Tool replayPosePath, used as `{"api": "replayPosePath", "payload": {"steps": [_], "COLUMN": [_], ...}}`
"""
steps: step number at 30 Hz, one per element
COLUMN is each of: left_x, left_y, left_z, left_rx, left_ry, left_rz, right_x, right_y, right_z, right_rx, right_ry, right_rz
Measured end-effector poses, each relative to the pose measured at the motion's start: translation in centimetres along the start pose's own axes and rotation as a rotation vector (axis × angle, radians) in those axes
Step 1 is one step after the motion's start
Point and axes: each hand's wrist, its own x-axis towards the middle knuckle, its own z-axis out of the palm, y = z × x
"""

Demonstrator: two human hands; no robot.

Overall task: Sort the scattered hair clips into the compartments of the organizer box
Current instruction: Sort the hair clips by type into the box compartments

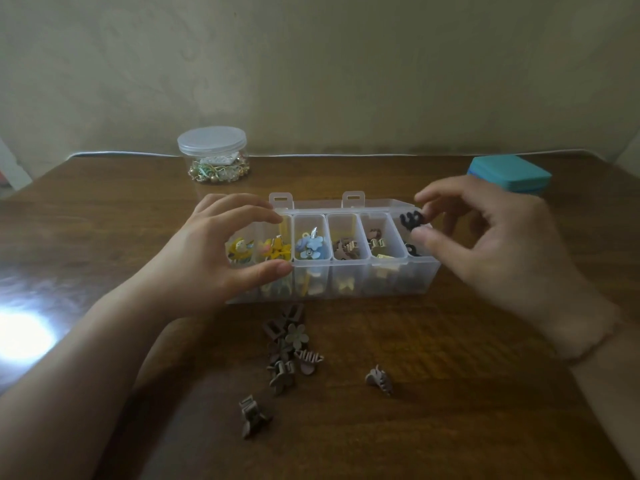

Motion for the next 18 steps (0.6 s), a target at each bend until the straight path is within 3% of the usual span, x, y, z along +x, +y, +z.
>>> {"api": "replayPosePath", "payload": {"steps": [3,5,6,8,10,12,16,18], "left_x": [0.0,-0.1,-0.1,-0.1,-0.1,-0.1,-0.1,0.0], "left_y": [-0.1,-0.1,-0.1,-0.1,-0.1,-0.2,-0.1,0.0], "left_z": [0.0,0.0,0.1,0.1,0.2,0.2,0.1,0.0], "left_rx": [-0.002,-0.006,-0.005,0.001,0.003,0.001,0.003,0.004], "left_ry": [0.002,0.008,0.011,0.013,0.011,0.011,0.010,0.009], "left_rz": [0.000,-0.003,-0.004,0.001,0.001,0.003,0.007,0.009], "right_x": [0.2,0.2,0.0,-0.6,-1.2,-1.9,-1.1,-0.7], "right_y": [0.4,-0.5,-1.2,-2.5,-3.4,-3.6,-3.3,-2.3], "right_z": [0.3,-0.2,-0.5,-0.6,0.3,1.4,0.8,0.0], "right_rx": [-0.117,-0.048,0.010,0.050,-0.074,-0.147,-0.037,0.100], "right_ry": [0.002,0.007,-0.083,-0.446,-0.764,-0.868,-0.750,-0.430], "right_rz": [0.028,-0.076,-0.135,-0.177,-0.231,-0.359,-0.351,-0.283]}}
